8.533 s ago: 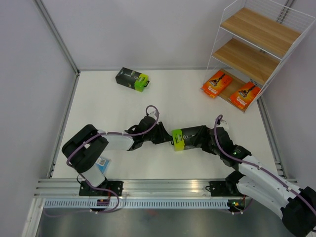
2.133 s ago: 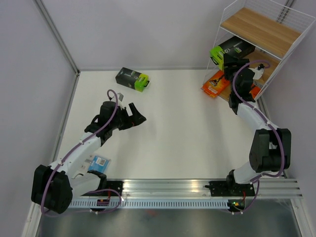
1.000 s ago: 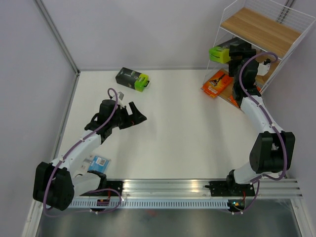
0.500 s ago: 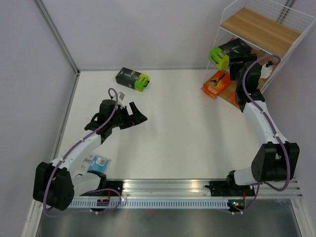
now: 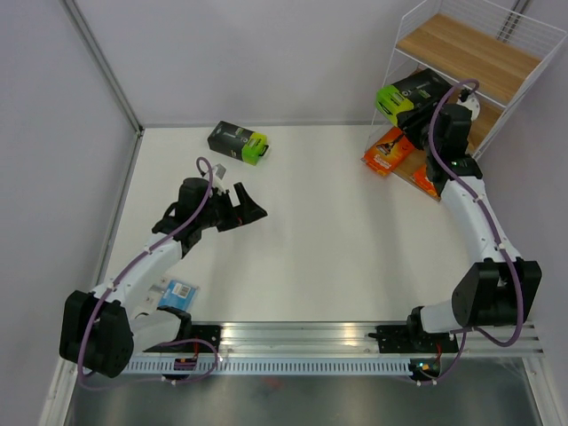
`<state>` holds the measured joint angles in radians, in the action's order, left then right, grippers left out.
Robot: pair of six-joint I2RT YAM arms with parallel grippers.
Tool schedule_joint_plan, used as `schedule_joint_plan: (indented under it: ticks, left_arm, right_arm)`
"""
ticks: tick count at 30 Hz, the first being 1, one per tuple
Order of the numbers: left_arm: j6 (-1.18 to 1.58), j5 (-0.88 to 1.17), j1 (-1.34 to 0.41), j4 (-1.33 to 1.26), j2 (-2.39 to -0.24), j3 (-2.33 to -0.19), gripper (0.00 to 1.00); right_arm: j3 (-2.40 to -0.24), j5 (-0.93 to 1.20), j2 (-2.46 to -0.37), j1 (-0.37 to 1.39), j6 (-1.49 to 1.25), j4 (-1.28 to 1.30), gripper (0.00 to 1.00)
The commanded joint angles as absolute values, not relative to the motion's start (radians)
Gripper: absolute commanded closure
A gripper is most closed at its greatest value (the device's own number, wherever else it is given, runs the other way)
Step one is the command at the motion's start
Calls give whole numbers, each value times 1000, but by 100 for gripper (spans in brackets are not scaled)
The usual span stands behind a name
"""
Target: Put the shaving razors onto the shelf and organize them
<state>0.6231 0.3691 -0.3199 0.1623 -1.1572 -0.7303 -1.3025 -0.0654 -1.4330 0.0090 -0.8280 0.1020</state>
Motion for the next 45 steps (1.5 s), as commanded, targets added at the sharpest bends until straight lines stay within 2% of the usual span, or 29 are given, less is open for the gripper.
schedule_joint_plan:
  ticks: [1,3,6,7,8,10,13,18,23,30,41,45]
  left_arm:
    - [586,403,-313,133,-1167,-779,1]
    - [574,403,-313,133,-1170,-779,1]
    - [558,408,-313,138,-1166,-778,0]
    - [555,405,-313,143,-1164,-778,1]
    - [555,405,-311,144,-1158,-775,0]
    - [552,396,-313,149,-1157,-770,1]
    - [545,387,-313,150,-1163,-770,0]
    - [528,379,-311,160,-1177,-792,0]
    - [515,367,-311,169,-1186,-802,1]
    - [515,364,-311,170,-1197,-808,0]
    - [517,338,-310,170,-1206,-824,0]
    - [526,333,-310,170,-1212,-833,0]
  right_arm:
    - [-1338,129,-1404,6,-664,97,48]
    - [-1377,199,-1440,6,-564,101,51]
    - [-1448,262,-1494,9,-424,127,64]
    - [-1474,262,-1508,14,-391,168,73]
    - [-1500,262,-1531,18,-370,187,77]
    - [-1558,267,-1551,26,-309,215,83]
    - [-1643,261,-1620,38,-224,279,85]
    - [-1765,161,-1712,48,-135,428,85]
    - [-1741,80,-1710,49,-98,433,81]
    - [-1756,6,-1709,49,-48,459,80]
    - [-1787,-87,-1740,48,40,445,73]
    - [-1793,-92,-1752,48,37,428,66]
